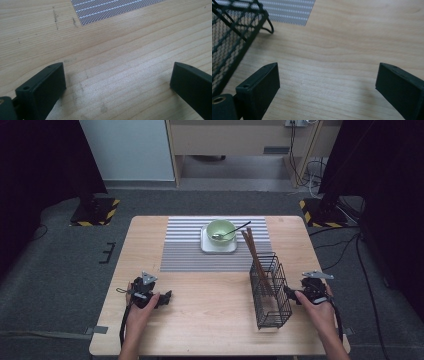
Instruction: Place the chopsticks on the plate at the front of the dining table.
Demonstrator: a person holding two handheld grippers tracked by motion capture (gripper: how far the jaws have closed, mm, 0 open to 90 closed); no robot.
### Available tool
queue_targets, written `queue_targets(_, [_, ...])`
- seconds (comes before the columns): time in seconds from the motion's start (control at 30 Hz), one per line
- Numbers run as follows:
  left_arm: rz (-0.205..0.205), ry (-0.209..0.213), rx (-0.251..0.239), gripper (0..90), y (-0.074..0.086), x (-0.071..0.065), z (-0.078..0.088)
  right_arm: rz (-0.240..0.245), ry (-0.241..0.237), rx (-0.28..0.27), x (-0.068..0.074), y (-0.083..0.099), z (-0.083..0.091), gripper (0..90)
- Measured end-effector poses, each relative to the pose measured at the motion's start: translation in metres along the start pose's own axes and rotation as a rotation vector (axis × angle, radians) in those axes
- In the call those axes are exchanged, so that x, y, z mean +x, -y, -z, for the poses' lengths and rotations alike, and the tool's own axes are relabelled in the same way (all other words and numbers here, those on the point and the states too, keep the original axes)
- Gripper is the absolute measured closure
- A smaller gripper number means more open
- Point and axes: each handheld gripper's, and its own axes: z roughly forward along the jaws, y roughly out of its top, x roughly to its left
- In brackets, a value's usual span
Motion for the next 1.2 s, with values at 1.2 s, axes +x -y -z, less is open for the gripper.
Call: queue_targets(1.2, [-0.002,0.000,0.002,0.0,0.000,0.000,0.000,0.182,-0.128,-0.058,0.039,-0.117,0.076,39.9])
